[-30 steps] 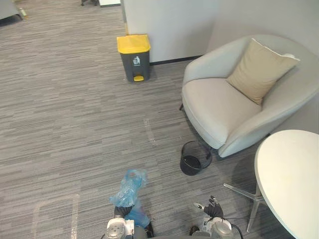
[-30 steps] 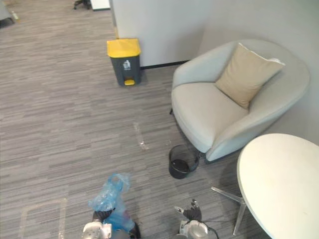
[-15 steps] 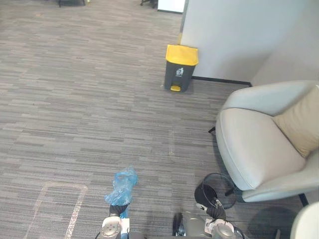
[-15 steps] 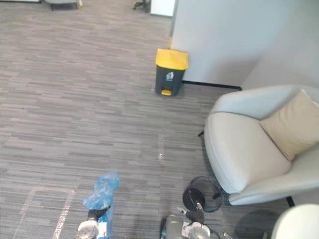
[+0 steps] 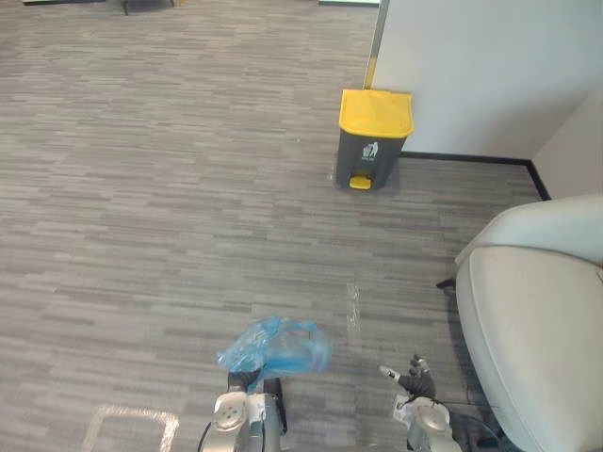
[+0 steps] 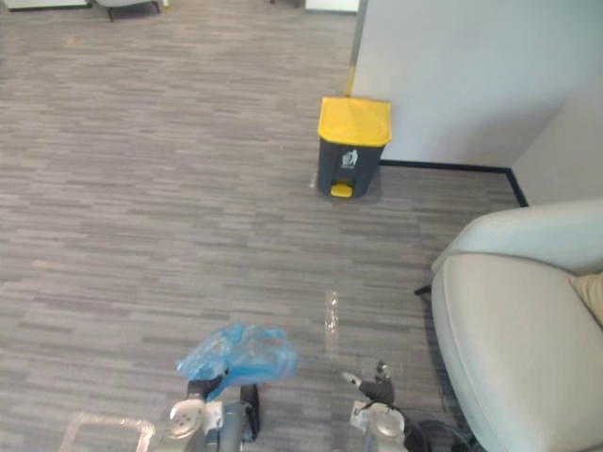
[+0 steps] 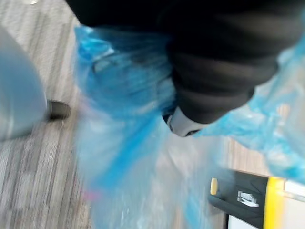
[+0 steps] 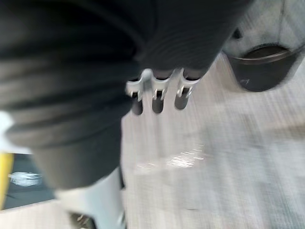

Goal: Gather rubbish on tea table into small bin, then transfer packed bag to large trash can.

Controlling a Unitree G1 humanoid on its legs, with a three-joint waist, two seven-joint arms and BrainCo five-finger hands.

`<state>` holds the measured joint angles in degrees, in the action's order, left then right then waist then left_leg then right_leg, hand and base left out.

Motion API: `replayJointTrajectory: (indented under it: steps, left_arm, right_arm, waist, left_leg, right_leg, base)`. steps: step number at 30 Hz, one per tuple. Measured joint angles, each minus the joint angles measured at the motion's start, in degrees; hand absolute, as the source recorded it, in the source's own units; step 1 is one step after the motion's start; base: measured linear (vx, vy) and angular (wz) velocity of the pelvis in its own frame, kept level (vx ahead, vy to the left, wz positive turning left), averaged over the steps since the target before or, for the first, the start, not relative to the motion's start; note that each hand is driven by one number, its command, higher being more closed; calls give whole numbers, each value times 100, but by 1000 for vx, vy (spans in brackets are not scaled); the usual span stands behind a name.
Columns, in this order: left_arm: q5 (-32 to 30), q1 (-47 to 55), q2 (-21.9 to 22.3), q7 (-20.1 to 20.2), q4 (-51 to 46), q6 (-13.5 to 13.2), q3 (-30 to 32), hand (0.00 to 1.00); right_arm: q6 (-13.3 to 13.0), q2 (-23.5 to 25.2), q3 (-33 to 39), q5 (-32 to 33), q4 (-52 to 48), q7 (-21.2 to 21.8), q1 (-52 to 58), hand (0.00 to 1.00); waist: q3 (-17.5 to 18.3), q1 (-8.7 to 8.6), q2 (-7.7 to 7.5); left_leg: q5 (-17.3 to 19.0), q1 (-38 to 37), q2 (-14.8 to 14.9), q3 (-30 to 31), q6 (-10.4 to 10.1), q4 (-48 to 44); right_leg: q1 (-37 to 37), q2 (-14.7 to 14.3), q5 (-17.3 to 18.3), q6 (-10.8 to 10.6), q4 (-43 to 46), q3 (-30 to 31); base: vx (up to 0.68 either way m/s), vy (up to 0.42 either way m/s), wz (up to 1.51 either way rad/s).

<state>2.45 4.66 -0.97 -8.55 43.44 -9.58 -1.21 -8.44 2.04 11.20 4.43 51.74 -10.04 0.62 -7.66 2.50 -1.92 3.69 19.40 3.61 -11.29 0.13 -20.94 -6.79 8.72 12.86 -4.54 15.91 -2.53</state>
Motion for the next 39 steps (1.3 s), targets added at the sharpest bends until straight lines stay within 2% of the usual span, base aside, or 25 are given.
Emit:
replayJointTrajectory:
  steps: [3,4,5,7,9,11,13,14,15,18,20,21,22,24,25,27,28,29,30,31,33,35,37,38,39]
  left_arm:
    - [3,67,-37,-11,-20,-1,-41,100]
    - [6,105,-73,-10,-13,4,-114,100]
    - [7,109,-74,-13,-6,19,-126,100]
    - [11,101,-44,-20,-6,32,-130,100]
    - [11,74,-39,-18,16,38,-115,100]
    - [12,12,-23,-14,114,38,-40,100]
    - [11,-45,-48,-10,272,39,-15,100]
    - [12,-54,-40,-10,307,39,15,100]
    - [9,-106,9,-10,433,39,33,100]
    - [4,-79,154,-3,439,35,23,100]
    - [4,-81,231,4,395,38,15,100]
    - [4,-69,255,6,347,39,15,100]
    - [3,-37,324,26,208,35,11,100]
    - [3,-42,356,124,107,35,-11,100]
    - [2,-45,356,125,17,33,-6,100]
    - [2,-65,359,127,2,32,6,100]
    - [1,-57,358,130,5,32,1,100]
    - [2,-53,354,130,18,32,-45,100]
    - [2,-61,365,130,68,29,-53,100]
    - [5,-90,231,104,198,31,-64,100]
    - [5,-210,132,103,233,30,-93,100]
    - [3,-174,130,102,235,31,-93,100]
    - [3,-112,120,98,231,34,-228,100]
    - [3,-112,114,98,235,37,-244,100]
    - [6,-112,115,93,250,58,-251,100]
  right_arm:
    - [3,47,-18,-14,87,19,-34,0]
    - [3,65,-38,-26,76,29,4,0]
    - [5,73,-46,-75,70,31,57,0]
    - [39,83,-91,-226,-29,32,237,0]
    - [52,67,-85,-224,-167,34,243,0]
    - [52,39,-75,-227,-130,35,171,0]
    - [50,-7,-68,-226,-39,37,166,0]
    - [51,-14,-68,-228,-33,42,164,0]
    - [56,-119,-47,-235,18,45,117,0]
    - [72,-173,2,-247,97,46,3,0]
    - [81,-122,-122,-223,15,53,79,0]
    - [83,-106,-154,-222,-15,53,98,0]
    - [82,-69,-239,-215,-133,44,140,0]
    - [82,27,-249,-209,-177,43,138,0]
    - [83,77,-245,-209,-208,44,138,0]
    - [85,91,-235,-208,-297,40,103,0]
    - [80,92,-214,-208,-342,37,121,0]
    - [76,28,-195,-211,-335,33,141,0]
    - [83,-10,-192,-212,-270,37,134,0]
    - [100,41,-249,-220,-60,29,111,0]
    - [106,71,-241,-220,54,25,90,0]
    - [117,70,-241,-223,75,27,62,0]
    - [104,84,-257,-226,48,50,58,0]
    - [106,94,-268,-226,49,56,66,0]
    - [112,106,-288,-228,45,66,120,0]
  waist:
    - [-28,40,24]
    - [-60,31,51]
    - [-76,6,74]
    - [-81,-33,64]
    - [-91,-110,45]
    - [-95,-238,48]
    - [-94,-291,19]
    - [-103,-309,25]
    - [-115,-352,227]
    - [-122,-269,412]
    - [-134,-305,412]
    - [-148,-273,389]
    - [-155,-206,385]
    - [-181,-188,304]
    - [-185,-120,267]
    - [-211,-22,229]
    - [-207,-3,225]
    - [-147,7,333]
    - [-149,45,313]
    - [-42,12,91]
    - [0,7,-33]
    - [-6,70,-41]
    - [4,57,19]
    - [-5,53,16]
    - [-39,-16,13]
  left_leg:
    - [496,-616,-66,-257,66,86]
    - [681,-964,-70,-331,60,191]
    - [743,-1121,-73,-351,65,234]
    - [962,-1700,-74,-484,38,534]
    - [1052,-2081,-61,-513,36,776]
    - [1129,-2360,15,-522,-13,916]
    - [1319,-2728,-25,-384,-253,1097]
    - [1388,-2803,-40,-290,-313,1104]
    - [1432,-3010,97,-40,-371,1131]
    - [1206,-2922,217,427,-597,645]
    - [720,-2099,441,701,-1036,-1568]
    - [485,-1856,521,700,-1157,-2095]
    - [597,-1421,730,546,-978,-3087]
    - [879,-966,894,295,-750,-3460]
    - [1043,-693,938,123,-595,-3165]
    - [1135,-486,871,-37,-526,-2102]
    - [966,-431,668,83,-480,-905]
    - [319,-446,465,482,-560,243]
    - [-1,-503,405,549,-533,302]
    - [56,-612,164,439,-473,439]
    - [313,-598,35,337,-332,208]
    - [551,-869,-2,83,-213,157]
    - [821,-1404,-41,-259,-104,391]
    - [870,-1537,-68,-297,-84,445]
    - [985,-1823,-99,-334,-56,519]
  right_leg:
    - [517,139,-507,-477,1628,427]
    - [1066,166,-974,-560,2873,550]
    - [1314,161,-907,-547,3351,559]
    - [2137,104,-295,-203,4066,189]
    - [2621,74,-3,-54,3672,-333]
    - [2784,-119,13,22,2489,-653]
    - [2659,-391,-744,91,335,-603]
    - [2631,-425,-1237,200,133,-565]
    - [2459,-577,-1363,516,183,-656]
    - [2388,-569,-691,691,700,-840]
    - [1765,-574,-384,726,487,-1065]
    - [1593,-585,-336,741,388,-1060]
    - [1224,-633,-234,824,176,-1051]
    - [751,-639,-158,813,-126,-1021]
    - [505,-623,-136,778,-312,-944]
    - [275,-546,-131,762,-467,-781]
    - [182,-434,-72,626,-515,-687]
    - [131,-412,47,363,-531,-555]
    - [109,-391,99,248,-533,-445]
    - [100,-190,64,198,-640,-200]
    - [110,-35,-7,125,-518,51]
    - [208,68,-24,31,11,316]
    - [1128,176,-439,-524,2071,576]
    - [1388,211,-525,-594,2597,618]
    - [1754,216,-405,-482,3430,590]
  base:
    - [308,200,-42]
    - [208,121,-34]
    - [321,126,-36]
    - [300,53,-26]
    - [396,-49,-15]
    - [422,-100,12]
    - [444,-141,35]
    - [550,-155,49]
    - [597,-146,33]
    - [573,-183,31]
    - [478,-168,48]
    - [436,-82,15]
    - [405,-27,-4]
    - [384,-4,-13]
    - [428,82,-41]
    - [439,154,-49]
    - [361,234,-44]
    - [357,259,-49]
    - [360,251,-26]
    - [294,190,-10]
    - [355,232,-9]
    - [329,231,-46]
    - [293,210,-67]
    - [251,164,-41]
    - [329,126,-22]
